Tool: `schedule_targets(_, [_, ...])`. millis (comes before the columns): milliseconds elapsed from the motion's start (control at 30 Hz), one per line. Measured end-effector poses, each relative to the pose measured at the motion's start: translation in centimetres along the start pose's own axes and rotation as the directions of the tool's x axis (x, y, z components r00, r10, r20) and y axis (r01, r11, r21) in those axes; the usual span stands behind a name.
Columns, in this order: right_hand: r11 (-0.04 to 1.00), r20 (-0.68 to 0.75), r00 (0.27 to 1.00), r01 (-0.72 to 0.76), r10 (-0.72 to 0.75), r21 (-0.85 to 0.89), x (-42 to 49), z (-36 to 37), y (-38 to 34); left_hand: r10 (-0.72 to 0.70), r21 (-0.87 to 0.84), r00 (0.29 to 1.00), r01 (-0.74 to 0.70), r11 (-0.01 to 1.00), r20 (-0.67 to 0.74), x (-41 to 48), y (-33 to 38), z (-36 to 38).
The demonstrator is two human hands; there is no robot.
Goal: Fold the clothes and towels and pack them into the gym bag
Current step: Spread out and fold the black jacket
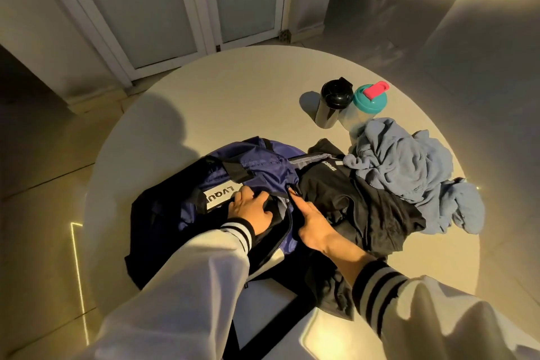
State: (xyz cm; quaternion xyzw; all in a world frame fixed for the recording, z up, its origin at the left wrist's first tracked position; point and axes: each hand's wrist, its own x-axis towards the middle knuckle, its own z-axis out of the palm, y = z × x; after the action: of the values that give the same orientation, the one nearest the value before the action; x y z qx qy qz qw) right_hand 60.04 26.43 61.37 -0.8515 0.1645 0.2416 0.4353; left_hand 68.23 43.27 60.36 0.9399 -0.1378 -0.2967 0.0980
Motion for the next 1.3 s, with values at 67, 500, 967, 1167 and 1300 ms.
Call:
schedule_targets(67, [1.000, 0.003, 1.000, 0.011, -0.011, -0.006, 0.3, 0.2, 0.3, -0.020, 0.019, 0.990, 0.017, 1.000, 0.139, 1.2, 0.7, -0.5])
schedule_targets(500, [0.976, -0.075, 0.996, 0.053, -0.038, 0.212, -1.2, 1.2, 0.2, -0.241, -0.626, 0.970, 0.168, 0.762, -0.033, -5.3, -2.3, 3.6])
schedule_targets(967, [0.932, 0.002, 0.985, 0.160, -0.170, 0.325, -1.5, 3.0, -1.9, -0.148, -0.912, 0.988, 0.100, 0.398, 0.044, -5.1, -1.2, 3.1])
schedule_targets(1167, [0.916, 0.051, 0.949, 0.286, -0.312, 0.281, 1.9, 6.3, -6.3, -0.222, -0.975, 0.974, 0.082, 0.208, 0.035, -5.9, -5.6, 0.8])
schedule_targets(1300, [0.942, -0.227, 0.929, 0.320, -0.291, 0.104, 3.6, 7.5, -7.4, -0.224, -0.971, 0.973, 0.100, 0.217, 0.050, -5.3, -7.6, -0.2])
